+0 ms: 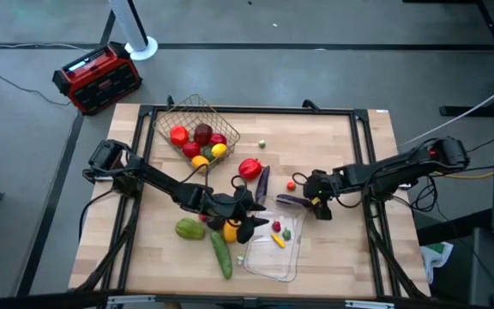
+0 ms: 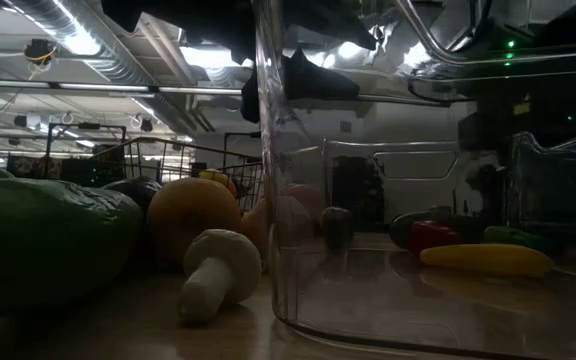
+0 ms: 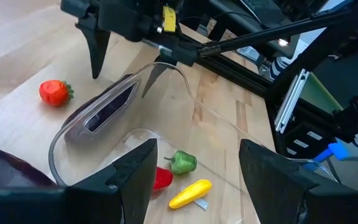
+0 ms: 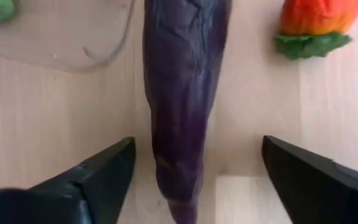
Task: Sort produce into baskets
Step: Put the violet eggplant into the transparent bin
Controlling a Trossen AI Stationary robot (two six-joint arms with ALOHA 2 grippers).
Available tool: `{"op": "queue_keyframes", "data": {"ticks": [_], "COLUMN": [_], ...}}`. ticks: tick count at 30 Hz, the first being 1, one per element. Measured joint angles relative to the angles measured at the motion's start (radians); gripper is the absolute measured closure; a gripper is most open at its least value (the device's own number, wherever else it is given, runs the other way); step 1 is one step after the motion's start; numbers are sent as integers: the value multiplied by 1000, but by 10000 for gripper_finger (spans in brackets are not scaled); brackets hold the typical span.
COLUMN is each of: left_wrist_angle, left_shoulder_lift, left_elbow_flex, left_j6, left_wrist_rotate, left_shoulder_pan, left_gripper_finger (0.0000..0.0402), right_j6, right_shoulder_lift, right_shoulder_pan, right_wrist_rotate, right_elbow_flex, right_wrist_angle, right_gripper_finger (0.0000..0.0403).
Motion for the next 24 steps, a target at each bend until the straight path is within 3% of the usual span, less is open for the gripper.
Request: {"op": "queue_keyframes", "data": {"ticks": [11,18,24], "left_wrist_angle": [3,2,2], "left_shoulder_lift": [0,0,0], "left_elbow_flex": [0,0,0], "left_j6": [0,0,15], "left_wrist_rotate": [0,0,0], "left_shoulder_pan": [0,13,31], "left_gripper_finger": [178,178,178], "right_j6": [5,-55,-105], "right_shoulder_lift": [11,4,4], "right_shoulder_pan": [-2,-2,-1], "right_wrist_rotate": [5,2,66], "right_elbow_flex": [-14,137,335], "right_wrist_angle": [30,-214,-466], "right_gripper_finger": [217,313,332]}}
